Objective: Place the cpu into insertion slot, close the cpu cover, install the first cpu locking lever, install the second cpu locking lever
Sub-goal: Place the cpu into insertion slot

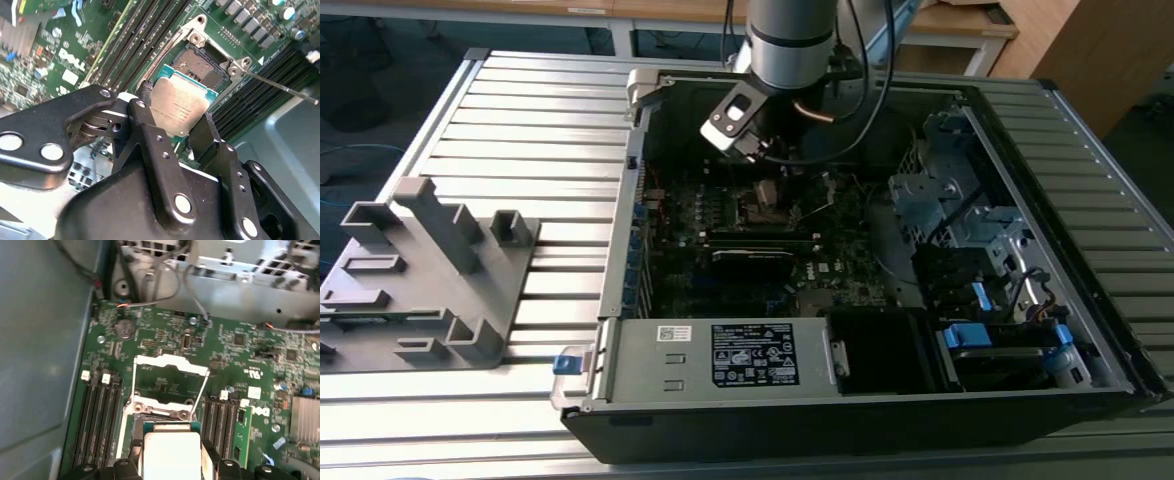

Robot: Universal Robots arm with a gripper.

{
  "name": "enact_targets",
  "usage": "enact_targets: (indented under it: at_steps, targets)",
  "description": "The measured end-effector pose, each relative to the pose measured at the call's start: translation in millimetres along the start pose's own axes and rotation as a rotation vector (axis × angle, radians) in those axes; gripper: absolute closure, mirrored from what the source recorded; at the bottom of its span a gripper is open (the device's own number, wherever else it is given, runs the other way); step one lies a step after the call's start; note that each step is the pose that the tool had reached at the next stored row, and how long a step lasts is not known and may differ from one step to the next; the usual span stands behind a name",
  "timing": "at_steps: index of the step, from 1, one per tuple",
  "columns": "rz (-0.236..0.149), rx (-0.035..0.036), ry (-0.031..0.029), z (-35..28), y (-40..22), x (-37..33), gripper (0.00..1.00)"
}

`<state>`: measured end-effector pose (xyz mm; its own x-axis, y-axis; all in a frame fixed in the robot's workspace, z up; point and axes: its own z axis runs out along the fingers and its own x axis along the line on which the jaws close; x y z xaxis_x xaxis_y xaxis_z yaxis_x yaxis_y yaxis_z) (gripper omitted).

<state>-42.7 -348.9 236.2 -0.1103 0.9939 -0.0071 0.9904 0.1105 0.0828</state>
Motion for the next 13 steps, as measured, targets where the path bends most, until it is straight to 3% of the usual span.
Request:
enact_targets:
  at_steps: [8, 10, 12, 13]
  targets:
    - [0.145, 0.0010, -0.0121, 0.4, 0.0, 0.0, 0.46]
    - [0.163, 0.0012, -0.0136, 0.4, -0.1, -0.1, 0.46]
    - [0.164, 0.0012, -0.0132, 0.4, -0.1, 0.0, 0.46]
    - [0.164, 0.0009, -0.0036, 0.5, -0.1, 0.0, 0.46]
